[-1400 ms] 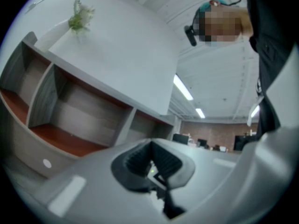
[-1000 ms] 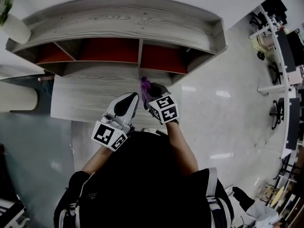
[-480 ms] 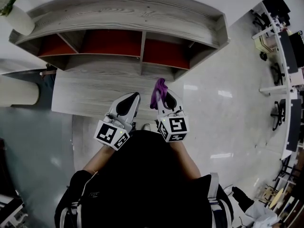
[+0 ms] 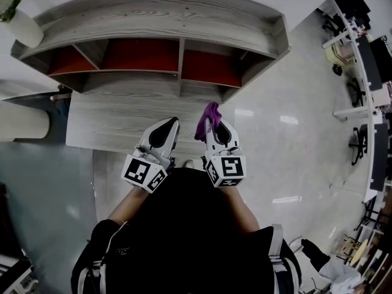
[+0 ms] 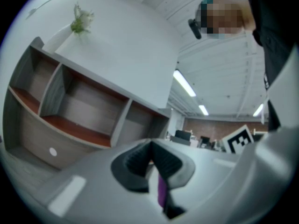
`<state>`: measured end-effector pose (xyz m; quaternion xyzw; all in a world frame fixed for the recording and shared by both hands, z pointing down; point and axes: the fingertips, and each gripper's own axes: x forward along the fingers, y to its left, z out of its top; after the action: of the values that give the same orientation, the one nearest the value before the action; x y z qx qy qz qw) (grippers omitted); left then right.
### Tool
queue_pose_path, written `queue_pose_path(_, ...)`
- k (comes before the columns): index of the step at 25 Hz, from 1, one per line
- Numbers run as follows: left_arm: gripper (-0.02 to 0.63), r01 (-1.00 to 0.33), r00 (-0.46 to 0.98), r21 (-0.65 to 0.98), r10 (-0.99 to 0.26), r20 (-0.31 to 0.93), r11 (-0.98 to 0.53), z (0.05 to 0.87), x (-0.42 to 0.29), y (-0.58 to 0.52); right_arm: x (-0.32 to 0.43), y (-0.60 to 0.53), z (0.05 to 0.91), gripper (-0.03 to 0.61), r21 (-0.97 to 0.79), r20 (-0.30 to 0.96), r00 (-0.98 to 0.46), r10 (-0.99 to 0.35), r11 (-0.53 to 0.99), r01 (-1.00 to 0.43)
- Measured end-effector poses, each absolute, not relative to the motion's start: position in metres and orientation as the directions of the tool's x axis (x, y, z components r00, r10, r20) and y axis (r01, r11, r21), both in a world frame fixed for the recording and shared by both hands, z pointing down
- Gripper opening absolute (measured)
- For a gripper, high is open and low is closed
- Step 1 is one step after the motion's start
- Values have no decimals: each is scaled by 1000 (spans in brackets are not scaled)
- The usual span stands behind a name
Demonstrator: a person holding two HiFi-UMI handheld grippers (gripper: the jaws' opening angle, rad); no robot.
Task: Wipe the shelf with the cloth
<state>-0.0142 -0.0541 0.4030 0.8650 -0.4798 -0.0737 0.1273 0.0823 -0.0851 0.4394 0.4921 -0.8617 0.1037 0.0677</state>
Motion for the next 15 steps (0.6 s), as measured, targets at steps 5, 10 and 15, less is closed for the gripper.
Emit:
queue_pose_path(5,3,-809,534,289,-846,-6,-512,403,-14,-55,82,-83,438,49,-115,209,-507,-836,494,-862)
queue_pose_path(10,3,-806,536,292,-844,-6,-514,403,-11,-55,84,-83,437,49,-122,206,-505,-838,490,-863)
queue_pose_path(15,3,-805,538,295,-843,-6,-515,403,-11,-56,83,-83,436,49,-115,204,-508,-837,495,-861)
